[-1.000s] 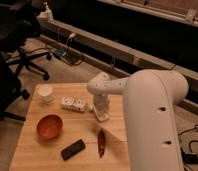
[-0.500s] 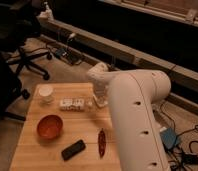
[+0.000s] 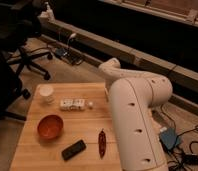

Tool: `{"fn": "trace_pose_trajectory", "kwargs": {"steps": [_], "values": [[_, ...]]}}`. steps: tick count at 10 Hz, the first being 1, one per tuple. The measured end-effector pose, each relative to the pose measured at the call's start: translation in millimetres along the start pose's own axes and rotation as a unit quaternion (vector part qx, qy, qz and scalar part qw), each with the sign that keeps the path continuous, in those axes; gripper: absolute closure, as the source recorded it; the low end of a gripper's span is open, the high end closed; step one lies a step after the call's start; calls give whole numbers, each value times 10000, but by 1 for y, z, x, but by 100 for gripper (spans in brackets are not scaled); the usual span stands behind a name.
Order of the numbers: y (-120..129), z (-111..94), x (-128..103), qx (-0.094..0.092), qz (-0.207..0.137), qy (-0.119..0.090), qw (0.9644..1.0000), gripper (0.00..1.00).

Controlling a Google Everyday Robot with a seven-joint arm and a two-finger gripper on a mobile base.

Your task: Wipe the white sponge on the table

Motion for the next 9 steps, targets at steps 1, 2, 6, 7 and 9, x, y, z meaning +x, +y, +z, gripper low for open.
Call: {"fn": "trace_pose_trajectory", "kwargs": {"steps": [1,2,6,7,9], "values": [[-35,10,15,95,285,175,9994,82],[-53,15,26,154,417,270,9986,82],[-112,25,96,262,808,599,9946,82],[-116,25,115,262,842,663,9939,82],[-111,26,151,183,831,805,9931,82]]}}
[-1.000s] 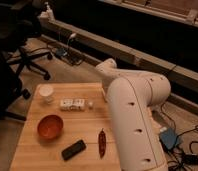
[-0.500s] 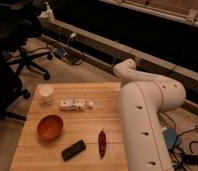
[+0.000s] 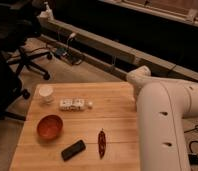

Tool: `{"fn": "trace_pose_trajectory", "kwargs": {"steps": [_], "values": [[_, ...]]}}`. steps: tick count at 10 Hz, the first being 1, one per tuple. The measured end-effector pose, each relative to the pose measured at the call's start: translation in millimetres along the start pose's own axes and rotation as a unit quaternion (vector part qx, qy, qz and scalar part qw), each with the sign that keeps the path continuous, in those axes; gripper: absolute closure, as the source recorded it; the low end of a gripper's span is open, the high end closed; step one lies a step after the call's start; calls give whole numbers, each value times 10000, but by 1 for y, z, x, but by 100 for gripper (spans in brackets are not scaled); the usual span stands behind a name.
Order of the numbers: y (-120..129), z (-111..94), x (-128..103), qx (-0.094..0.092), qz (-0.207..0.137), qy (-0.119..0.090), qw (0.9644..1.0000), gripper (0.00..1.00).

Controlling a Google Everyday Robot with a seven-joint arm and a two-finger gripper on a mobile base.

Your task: Wipe the white sponge on the table

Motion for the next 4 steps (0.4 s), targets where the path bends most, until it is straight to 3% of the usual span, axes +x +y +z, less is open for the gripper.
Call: {"fn": "trace_pose_trajectory", "kwargs": {"steps": [4], "values": [[42,3,62,-126,-670,184,9975,82]]}}
